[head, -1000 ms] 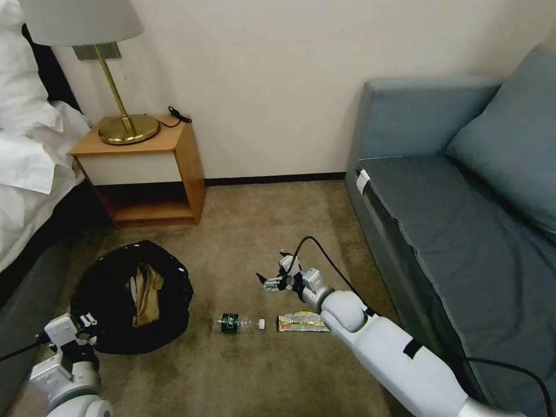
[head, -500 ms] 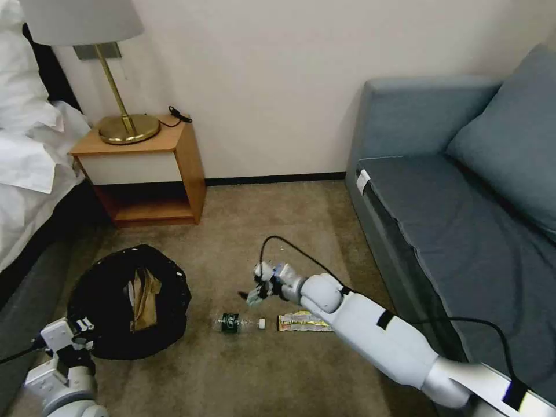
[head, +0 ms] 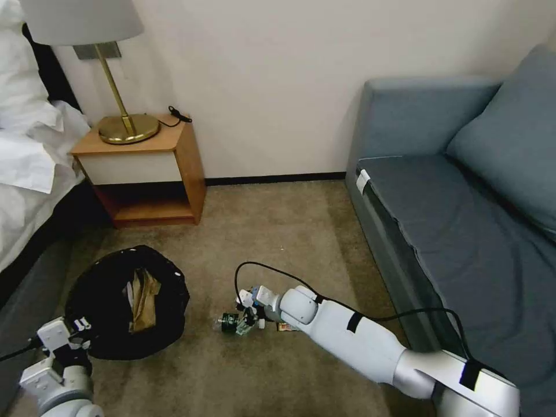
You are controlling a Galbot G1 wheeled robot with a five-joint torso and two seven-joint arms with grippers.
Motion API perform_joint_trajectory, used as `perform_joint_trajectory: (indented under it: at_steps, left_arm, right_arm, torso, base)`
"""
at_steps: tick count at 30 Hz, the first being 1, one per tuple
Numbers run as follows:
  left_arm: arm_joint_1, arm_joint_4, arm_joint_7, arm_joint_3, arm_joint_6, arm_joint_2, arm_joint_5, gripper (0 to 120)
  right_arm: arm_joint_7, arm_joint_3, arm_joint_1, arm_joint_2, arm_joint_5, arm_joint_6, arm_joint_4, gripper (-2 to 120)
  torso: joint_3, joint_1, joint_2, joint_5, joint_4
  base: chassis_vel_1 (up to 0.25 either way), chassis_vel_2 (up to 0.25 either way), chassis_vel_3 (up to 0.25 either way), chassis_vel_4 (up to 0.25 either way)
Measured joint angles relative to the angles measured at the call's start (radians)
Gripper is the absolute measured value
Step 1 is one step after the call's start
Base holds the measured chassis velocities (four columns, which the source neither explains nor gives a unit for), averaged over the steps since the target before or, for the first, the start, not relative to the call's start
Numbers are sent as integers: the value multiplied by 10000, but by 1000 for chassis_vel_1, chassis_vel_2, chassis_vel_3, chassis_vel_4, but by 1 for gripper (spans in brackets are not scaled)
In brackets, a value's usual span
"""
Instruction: Pick up the trash bin, then pick up the garbage on the floor and place it into the trash bin.
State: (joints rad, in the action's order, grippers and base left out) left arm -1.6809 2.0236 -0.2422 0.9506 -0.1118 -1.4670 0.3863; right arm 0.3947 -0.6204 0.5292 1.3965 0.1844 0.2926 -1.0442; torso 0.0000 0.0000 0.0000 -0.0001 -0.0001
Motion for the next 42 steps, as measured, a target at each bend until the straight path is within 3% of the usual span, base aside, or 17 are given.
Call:
perform_joint_trajectory:
  at_steps: [35, 39, 42]
  left_arm:
    - [-191, 335, -28, 19, -109, -209, 9, 3]
    - [-192, 334, -28, 19, -108, -210, 9, 3]
    - [-204, 330, -28, 31, -107, -161, 18, 3]
  right_arm:
    - [242, 103, 200, 1028, -1184, -621, 2062, 100]
    - [339, 184, 177, 1171, -1340, -749, 2286, 96]
    - [586, 336, 182, 1287, -1588, -879, 2475, 82]
  torso:
    - [0, 0, 0, 0, 1]
    - [0, 0, 0, 0, 0]
    - [0, 0, 0, 1, 1]
  base:
    - [0, 0, 0, 0]
    - [0, 0, 0, 0]
    - [0, 0, 0, 0]
